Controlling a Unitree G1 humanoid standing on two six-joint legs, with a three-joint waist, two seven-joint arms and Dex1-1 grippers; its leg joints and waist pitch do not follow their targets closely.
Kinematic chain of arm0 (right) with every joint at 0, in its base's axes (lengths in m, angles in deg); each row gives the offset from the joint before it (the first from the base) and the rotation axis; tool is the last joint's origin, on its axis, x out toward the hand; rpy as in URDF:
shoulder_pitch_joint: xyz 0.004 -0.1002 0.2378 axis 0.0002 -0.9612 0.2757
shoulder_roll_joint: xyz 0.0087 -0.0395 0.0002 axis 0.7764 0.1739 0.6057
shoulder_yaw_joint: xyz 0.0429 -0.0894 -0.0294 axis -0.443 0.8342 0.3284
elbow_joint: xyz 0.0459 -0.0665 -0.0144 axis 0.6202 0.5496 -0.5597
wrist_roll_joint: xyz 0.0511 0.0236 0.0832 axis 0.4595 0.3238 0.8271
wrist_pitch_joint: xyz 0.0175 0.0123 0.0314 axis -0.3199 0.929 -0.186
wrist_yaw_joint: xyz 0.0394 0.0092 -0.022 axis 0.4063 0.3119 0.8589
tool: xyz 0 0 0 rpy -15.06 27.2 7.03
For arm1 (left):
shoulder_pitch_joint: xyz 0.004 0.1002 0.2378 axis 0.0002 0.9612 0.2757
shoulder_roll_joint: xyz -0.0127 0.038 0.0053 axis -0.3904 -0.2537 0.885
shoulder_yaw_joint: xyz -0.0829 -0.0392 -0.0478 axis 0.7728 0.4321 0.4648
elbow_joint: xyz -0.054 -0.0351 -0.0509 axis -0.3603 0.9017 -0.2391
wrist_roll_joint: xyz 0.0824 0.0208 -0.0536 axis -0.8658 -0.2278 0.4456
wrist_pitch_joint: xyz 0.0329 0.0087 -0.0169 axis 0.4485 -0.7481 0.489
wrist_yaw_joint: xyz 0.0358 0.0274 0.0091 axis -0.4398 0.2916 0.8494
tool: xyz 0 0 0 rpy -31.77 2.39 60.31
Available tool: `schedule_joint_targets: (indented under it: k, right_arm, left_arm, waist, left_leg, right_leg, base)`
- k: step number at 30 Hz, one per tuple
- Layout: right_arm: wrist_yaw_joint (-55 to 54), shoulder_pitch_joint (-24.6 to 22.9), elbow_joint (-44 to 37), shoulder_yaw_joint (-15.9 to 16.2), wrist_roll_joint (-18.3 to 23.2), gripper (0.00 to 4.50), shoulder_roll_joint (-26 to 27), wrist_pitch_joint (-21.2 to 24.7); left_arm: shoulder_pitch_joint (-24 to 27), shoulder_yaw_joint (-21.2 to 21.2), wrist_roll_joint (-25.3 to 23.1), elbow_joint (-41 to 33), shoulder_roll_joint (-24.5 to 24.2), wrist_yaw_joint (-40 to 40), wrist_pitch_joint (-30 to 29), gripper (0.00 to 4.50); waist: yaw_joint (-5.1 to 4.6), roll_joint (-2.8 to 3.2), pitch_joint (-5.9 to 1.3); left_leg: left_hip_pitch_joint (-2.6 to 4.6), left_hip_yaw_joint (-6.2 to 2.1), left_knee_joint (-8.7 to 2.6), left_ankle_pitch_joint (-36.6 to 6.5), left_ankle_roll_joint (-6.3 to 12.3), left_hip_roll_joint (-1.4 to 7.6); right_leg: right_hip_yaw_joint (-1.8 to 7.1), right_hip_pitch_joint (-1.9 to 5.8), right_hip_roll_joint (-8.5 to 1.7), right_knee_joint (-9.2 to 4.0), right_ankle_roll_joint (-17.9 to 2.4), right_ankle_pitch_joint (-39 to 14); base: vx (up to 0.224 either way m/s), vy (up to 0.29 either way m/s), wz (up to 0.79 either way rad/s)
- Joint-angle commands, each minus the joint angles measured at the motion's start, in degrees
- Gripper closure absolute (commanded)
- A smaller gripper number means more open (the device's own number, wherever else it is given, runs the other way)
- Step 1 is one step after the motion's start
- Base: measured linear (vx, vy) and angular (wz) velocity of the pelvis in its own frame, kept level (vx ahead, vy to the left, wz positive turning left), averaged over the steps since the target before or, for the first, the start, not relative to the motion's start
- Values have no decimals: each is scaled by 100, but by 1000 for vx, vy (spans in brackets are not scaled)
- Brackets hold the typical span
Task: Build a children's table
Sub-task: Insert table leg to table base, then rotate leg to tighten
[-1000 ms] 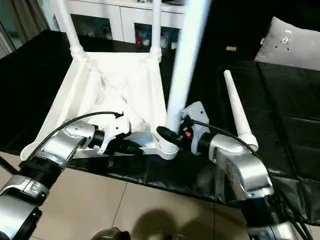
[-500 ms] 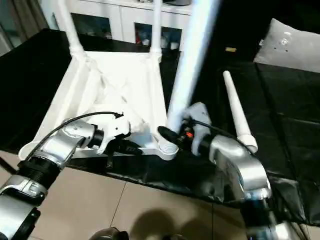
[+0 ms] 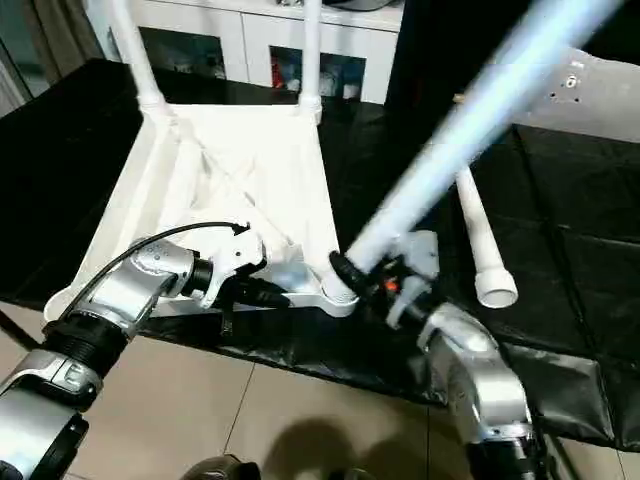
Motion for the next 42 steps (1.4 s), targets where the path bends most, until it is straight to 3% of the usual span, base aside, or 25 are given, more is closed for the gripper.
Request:
schedule_joint_targets:
  k: [1, 3, 5, 11, 16, 17, 21, 24, 28, 32, 36, 38, 40, 41, 42]
  right_arm:
    - [8, -114, 609, 77, -456, 260, -220, 232]
    - [211, 72, 772, 205, -490, 260, -349, 334]
    - [311, 140, 835, 292, -525, 260, -412, 388]
    - [735, 439, 1196, 669, -663, 260, -541, 498]
    - [1029, 545, 1167, 831, -478, 260, -503, 905]
    - [1089, 552, 1141, 833, -400, 260, -489, 1011]
    - [1077, 578, 1223, 900, -472, 260, -492, 1003]
    - [948, 600, 1284, 854, -562, 260, -434, 960]
    - [759, 544, 1174, 784, -584, 260, -354, 965]
    - [382, 361, 965, 659, -604, 260, -241, 1012]
    - [-62, 402, 1105, 408, -577, 260, 14, 959]
    - [-282, 513, 1236, 350, -627, 260, 121, 921]
    - [-342, 545, 1277, 333, -640, 260, 148, 917]
    - [-557, 660, 1404, 264, -656, 260, 238, 920]
    - [-624, 714, 1453, 221, -632, 260, 278, 943]
  left_arm:
    - [-254, 167, 107, -152, -124, -66, 244, 450]
    - [-309, 49, -13, -71, -163, -82, 391, 450]
    - [-334, 9, -59, -29, -171, -86, 449, 450]
    - [-586, -144, -185, 354, -101, -190, 770, 450]
    - [-1003, -122, -186, 1050, 110, -211, 1038, 450]
    - [-1093, -84, -168, 1192, 154, -190, 1056, 450]
    - [-1263, -20, -143, 1463, 159, -166, 1103, 450]
    - [-1270, 59, -100, 1584, 119, -216, 1079, 450]
    - [-1129, 212, 11, 1526, 39, -172, 888, 450]
    - [-681, 385, 142, 908, -137, 46, 262, 450]
    - [12, 453, 299, -431, -115, 237, -680, 450]
    - [366, 386, 297, -1134, 34, 417, -1092, 450]
    - [446, 353, 284, -1300, 76, 459, -1176, 450]
    - [711, 183, 213, -1927, 264, 618, -1532, 450]
    - [791, 83, 147, -2152, 358, 693, -1633, 450]
  waist:
    - [33, -16, -365]
    - [16, -38, -363]
    - [17, -22, -357]
    - [10, -33, -347]
    - [20, -50, -295]
    - [21, -67, -321]
    - [50, -50, -364]
    - [77, -44, -369]
    - [87, -62, -369]
    - [59, -50, -331]
    - [-3, -41, -316]
    - [-29, -32, -310]
    - [-59, -41, -296]
    - [-71, -74, -297]
    - [-83, -50, -265]
  left_leg:
    - [153, -451, -454, -1344, 39, 861]
    - [131, -457, -448, -1318, 114, 849]
    - [148, -454, -445, -1321, 130, 854]
    - [156, -466, -448, -1491, 58, 862]
    - [299, -479, -440, -1969, -75, 839]
    - [287, -497, -454, -1979, -128, 850]
    - [256, -504, -497, -1809, -168, 901]
    - [251, -491, -487, -1746, -174, 906]
    - [248, -493, -489, -1750, -198, 910]
    - [251, -521, -521, -1897, -248, 925]
    - [235, -529, -543, -1950, -309, 940]
    - [217, -516, -550, -1874, -257, 919]
    - [208, -513, -529, -1859, -236, 900]
    - [247, -505, -522, -1912, -254, 915]
    - [253, -502, -502, -1961, -199, 879]
  right_leg:
    - [576, 254, -1059, -529, -799, -1755]
    - [566, 274, -1053, -539, -786, -1851]
    - [564, 259, -1039, -549, -746, -1930]
    - [568, 263, -1067, -585, -746, -2125]
    - [525, 212, -1066, -754, -503, -3157]
    - [530, 248, -1091, -746, -458, -3208]
    - [554, 257, -1100, -656, -621, -2526]
    - [569, 267, -1126, -631, -755, -2326]
    - [572, 274, -1148, -631, -770, -2381]
    - [575, 247, -1143, -655, -736, -2586]
    - [599, 251, -1145, -604, -869, -2411]
    - [588, 244, -1102, -605, -880, -2337]
    - [589, 256, -1111, -607, -912, -2370]
    - [600, 251, -1122, -618, -870, -2503]
    - [585, 218, -1097, -681, -808, -2760]
  base:
    - [0, 0, 0]
    - [0, 0, 0]
    - [0, 0, 0]
    - [0, 0, 0]
    - [0, 0, 0]
    - [0, 0, 0]
    - [0, 0, 0]
    - [0, 0, 0]
    - [0, 0, 0]
    - [0, 0, 0]
    - [0, 0, 0]
    - [0, 0, 0]
    - [0, 0, 0]
    - [0, 0, 0]
    - [0, 0, 0]
